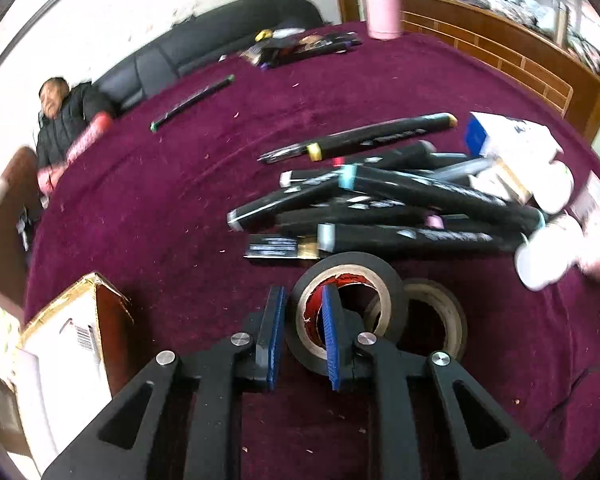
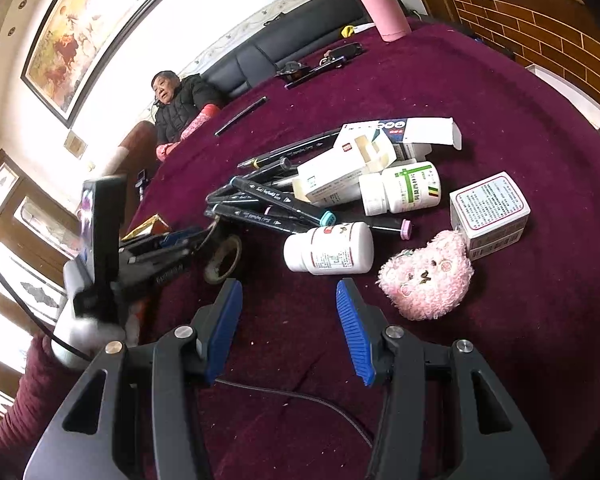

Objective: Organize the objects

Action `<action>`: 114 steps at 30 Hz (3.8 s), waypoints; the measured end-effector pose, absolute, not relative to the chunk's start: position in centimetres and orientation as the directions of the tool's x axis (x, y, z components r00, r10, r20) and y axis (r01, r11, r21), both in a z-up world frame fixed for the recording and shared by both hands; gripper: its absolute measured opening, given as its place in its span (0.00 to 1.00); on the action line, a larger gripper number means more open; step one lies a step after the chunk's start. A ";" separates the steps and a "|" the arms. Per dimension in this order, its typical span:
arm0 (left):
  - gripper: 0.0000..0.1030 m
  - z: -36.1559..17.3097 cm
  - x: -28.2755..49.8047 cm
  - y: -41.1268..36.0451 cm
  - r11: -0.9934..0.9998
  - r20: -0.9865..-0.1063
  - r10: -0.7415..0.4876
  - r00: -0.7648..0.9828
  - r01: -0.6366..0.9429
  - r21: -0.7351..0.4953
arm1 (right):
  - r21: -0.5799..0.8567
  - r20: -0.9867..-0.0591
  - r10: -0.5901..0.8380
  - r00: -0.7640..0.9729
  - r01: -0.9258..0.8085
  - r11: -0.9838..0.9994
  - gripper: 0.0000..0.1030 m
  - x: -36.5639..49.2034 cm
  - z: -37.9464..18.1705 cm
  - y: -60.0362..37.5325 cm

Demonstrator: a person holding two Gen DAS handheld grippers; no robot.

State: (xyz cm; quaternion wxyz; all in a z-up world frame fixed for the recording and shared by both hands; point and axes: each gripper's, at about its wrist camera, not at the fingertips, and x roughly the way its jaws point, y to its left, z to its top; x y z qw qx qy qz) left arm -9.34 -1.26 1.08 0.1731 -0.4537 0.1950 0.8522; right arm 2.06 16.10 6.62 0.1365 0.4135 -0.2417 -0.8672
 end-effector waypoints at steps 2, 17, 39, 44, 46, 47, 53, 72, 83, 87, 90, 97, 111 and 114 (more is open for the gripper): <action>0.11 1.2 -8.7 -1.5 -0.877 -0.847 0.160 -0.507 -0.467 0.114 | 0.529 -0.653 -0.433 -0.621 0.035 -0.848 0.47 2.1 6.7 16.0; 0.00 5.7 -4.6 -9.1 -0.938 -0.764 0.308 -0.567 -0.315 -0.144 | 0.350 -0.729 -0.416 -0.543 0.227 -0.909 0.47 -1.2 8.6 7.9; 0.00 2.9 -7.4 -9.2 -0.935 -0.823 0.322 -0.468 -0.291 -0.200 | 0.106 -0.882 -0.289 -0.372 0.441 -0.891 0.08 -2.8 3.6 3.5; 0.00 1.6 -9.1 -6.0 -0.935 -0.845 0.297 -0.445 -0.314 -0.164 | 0.198 -0.862 -0.347 -0.368 0.385 -0.901 0.08 0.8 4.0 7.0; 0.00 1.4 -10.0 -5.2 -0.943 -0.841 0.272 -0.468 -0.303 -0.137 | 0.229 -0.855 -0.371 -0.363 0.378 -0.897 0.09 1.6 3.8 7.5; 0.00 1.3 -10.5 -4.8 -0.947 -0.842 0.262 -0.471 -0.296 -0.128 | 0.249 -0.848 -0.388 -0.360 0.374 -0.893 0.09 1.9 3.8 7.7; 0.00 1.1 -10.9 -4.3 -0.942 -0.852 0.264 -0.453 -0.310 -0.128 | 0.279 -0.834 -0.414 -0.364 0.368 -0.887 0.10 2.2 3.8 8.1; 0.25 1.7 -9.1 -2.1 -0.852 -0.820 0.431 -0.377 -0.469 -0.233 | 0.381 -0.794 -0.496 -0.351 0.348 -0.857 0.10 2.6 4.0 9.4; 0.12 0.1 -7.0 1.8 -0.850 -0.839 0.244 -0.486 -0.524 0.057 | 0.346 -0.802 -0.465 -0.375 0.343 -0.873 0.10 3.4 4.4 9.1; 0.11 0.7 -5.9 0.5 -0.865 -0.817 0.299 -0.494 -0.501 -0.014 | 0.297 -0.810 -0.425 -0.405 0.342 -0.892 0.09 4.1 4.9 8.5; 0.11 2.2 -4.5 -2.0 -0.883 -0.791 0.330 -0.516 -0.466 -0.064 | 0.297 -0.790 -0.430 -0.437 0.342 -0.892 0.07 4.9 6.2 8.7; 0.11 8.3 -1.7 -12.3 -0.928 -0.707 0.335 -0.623 -0.346 -0.135 | 0.298 -0.740 -0.477 -0.474 0.404 -0.865 0.07 4.0 10.0 5.7; 0.12 8.3 -8.2 -30.3 -0.996 -0.739 0.086 -0.668 -0.065 -0.057 | 0.325 -0.734 -0.605 -0.310 0.621 -0.713 0.07 -2.6 13.6 -14.1; 0.12 6.0 -10.9 -32.1 -0.997 -0.770 0.077 -0.633 -0.025 -0.080 | 0.358 -0.763 -0.595 -0.254 0.600 -0.715 0.07 -5.7 11.9 -18.5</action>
